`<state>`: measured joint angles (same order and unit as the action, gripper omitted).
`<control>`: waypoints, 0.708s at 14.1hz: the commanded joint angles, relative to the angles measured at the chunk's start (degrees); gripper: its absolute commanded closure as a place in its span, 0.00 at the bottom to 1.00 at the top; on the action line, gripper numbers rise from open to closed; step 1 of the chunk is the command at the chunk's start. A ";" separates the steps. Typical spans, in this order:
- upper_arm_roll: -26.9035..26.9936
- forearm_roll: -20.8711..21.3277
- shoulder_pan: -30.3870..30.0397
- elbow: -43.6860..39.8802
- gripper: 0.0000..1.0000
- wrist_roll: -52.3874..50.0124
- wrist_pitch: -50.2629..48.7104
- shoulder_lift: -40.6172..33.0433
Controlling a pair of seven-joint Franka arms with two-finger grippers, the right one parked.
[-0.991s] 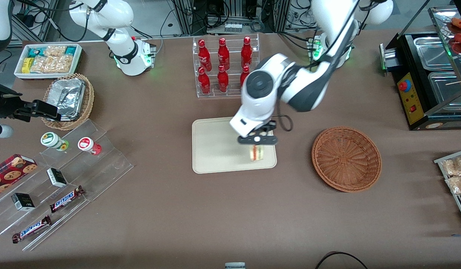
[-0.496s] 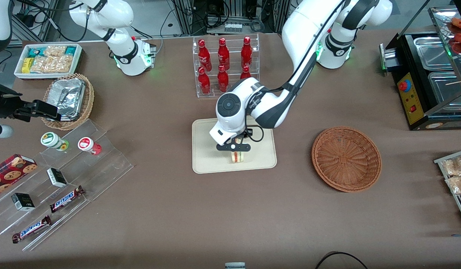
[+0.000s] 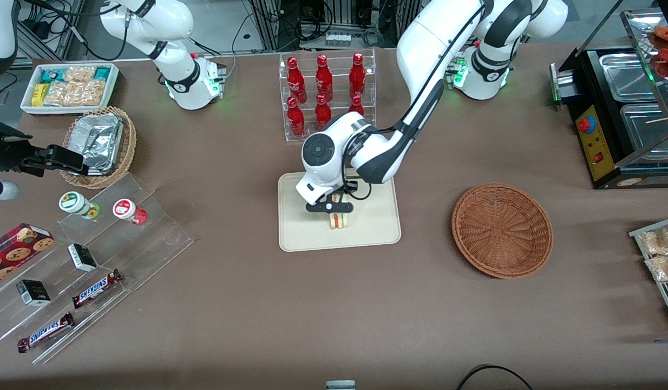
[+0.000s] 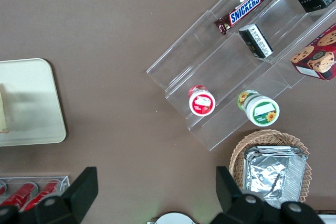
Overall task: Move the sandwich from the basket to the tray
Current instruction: 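Lower the held sandwich onto the cream tray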
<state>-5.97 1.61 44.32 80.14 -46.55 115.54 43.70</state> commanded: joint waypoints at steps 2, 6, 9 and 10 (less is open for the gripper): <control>0.87 -0.47 1.03 -1.39 0.44 -0.82 -0.58 0.86; 1.04 -0.47 0.76 -1.74 0.01 -0.65 -1.28 -0.19; 1.48 -0.30 0.32 -1.92 0.01 -0.99 -5.05 -4.22; 1.66 -0.29 -0.37 -1.92 0.01 -2.04 -6.11 -5.97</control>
<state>-5.16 1.61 44.26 77.88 -46.85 112.75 42.02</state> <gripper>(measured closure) 0.093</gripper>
